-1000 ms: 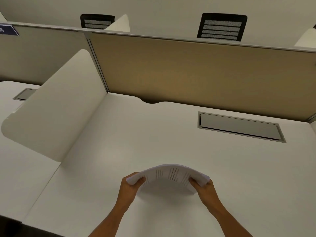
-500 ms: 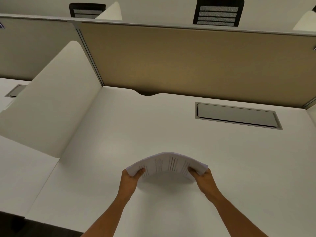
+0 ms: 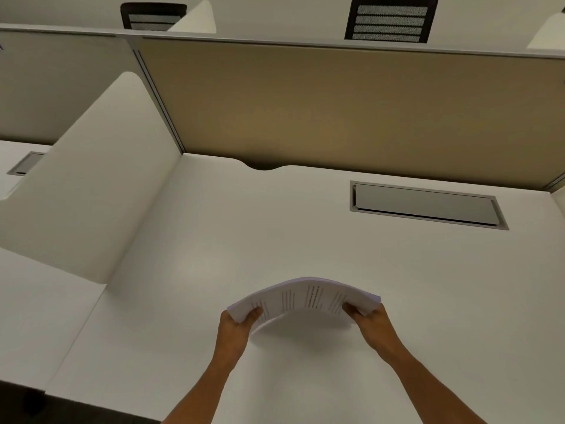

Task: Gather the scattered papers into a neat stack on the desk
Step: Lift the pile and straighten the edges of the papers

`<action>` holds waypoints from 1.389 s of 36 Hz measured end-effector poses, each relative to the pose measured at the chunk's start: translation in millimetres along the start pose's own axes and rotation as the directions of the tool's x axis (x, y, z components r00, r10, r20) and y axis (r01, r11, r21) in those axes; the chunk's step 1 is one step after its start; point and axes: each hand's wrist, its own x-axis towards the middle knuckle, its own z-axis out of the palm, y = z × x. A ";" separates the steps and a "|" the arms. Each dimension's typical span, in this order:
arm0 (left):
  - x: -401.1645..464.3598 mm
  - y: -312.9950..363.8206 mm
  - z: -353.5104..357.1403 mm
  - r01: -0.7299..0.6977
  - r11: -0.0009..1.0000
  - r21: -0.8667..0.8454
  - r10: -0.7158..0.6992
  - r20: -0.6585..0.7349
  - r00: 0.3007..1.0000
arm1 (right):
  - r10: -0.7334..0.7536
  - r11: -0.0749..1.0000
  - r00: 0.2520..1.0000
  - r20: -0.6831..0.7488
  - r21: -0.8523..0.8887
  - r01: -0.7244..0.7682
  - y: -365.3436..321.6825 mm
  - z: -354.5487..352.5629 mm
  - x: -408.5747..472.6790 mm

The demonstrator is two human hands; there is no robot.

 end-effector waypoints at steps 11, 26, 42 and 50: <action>-0.1 -12.8 -0.4 -0.021 0.994 0.110 0.013 0.076 0.997 | 0.080 0.997 0.997 -0.002 -0.006 -0.080 8.8 7.2 -2.6; 21.9 0.4 -19.4 0.080 0.996 -0.046 -0.079 0.031 0.996 | 0.082 0.806 0.971 0.226 -0.589 0.069 -88.4 -27.6 26.0; 37.9 122.1 26.3 -0.521 0.803 0.288 0.267 0.609 0.747 | 0.039 0.360 0.939 0.342 -0.881 0.306 -200.2 -11.1 10.2; 40.1 114.6 45.7 -0.329 0.914 0.237 0.189 0.469 0.863 | -0.027 0.285 0.941 0.336 -0.900 0.330 -213.9 -0.6 4.1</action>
